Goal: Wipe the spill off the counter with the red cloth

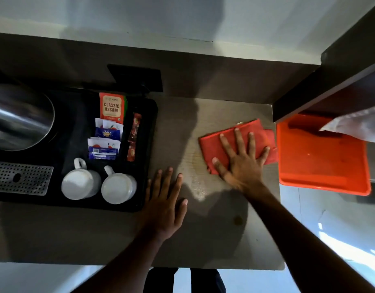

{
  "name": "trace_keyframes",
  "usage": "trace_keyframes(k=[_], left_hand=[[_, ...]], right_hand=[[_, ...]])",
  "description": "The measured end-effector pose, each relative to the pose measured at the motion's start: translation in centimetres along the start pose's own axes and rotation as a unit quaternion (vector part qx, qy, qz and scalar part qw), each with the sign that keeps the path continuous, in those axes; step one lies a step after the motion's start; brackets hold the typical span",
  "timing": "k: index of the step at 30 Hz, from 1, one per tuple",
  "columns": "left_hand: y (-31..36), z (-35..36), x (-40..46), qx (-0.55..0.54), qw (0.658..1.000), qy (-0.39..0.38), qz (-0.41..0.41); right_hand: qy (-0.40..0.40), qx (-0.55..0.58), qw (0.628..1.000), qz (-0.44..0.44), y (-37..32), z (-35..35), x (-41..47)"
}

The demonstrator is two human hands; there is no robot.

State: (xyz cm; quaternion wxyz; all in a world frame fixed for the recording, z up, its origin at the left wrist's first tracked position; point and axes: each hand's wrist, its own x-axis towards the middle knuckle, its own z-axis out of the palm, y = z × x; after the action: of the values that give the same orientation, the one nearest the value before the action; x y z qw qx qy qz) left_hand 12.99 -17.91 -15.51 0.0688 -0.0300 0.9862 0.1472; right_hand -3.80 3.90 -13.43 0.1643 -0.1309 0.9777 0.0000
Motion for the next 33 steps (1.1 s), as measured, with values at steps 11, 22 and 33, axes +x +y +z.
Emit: trace_keyframes(k=[11,22,33], left_hand=[[0.2,-0.1,0.2,0.012,1.0,0.019,-0.001],[0.5,-0.5,0.4,0.02,0.999,0.035,0.0],[0.4,-0.8,0.2,0.027,0.999,0.026,0.005]], right_hand=[[0.044,-0.009,0.996,-0.075,-2.4,1.6,-2.4],[0.069,0.032,0.997,0.007,-6.2,2.0,-4.7],[0.077,0.058,0.995,0.041,-6.9,2.6,-7.4]])
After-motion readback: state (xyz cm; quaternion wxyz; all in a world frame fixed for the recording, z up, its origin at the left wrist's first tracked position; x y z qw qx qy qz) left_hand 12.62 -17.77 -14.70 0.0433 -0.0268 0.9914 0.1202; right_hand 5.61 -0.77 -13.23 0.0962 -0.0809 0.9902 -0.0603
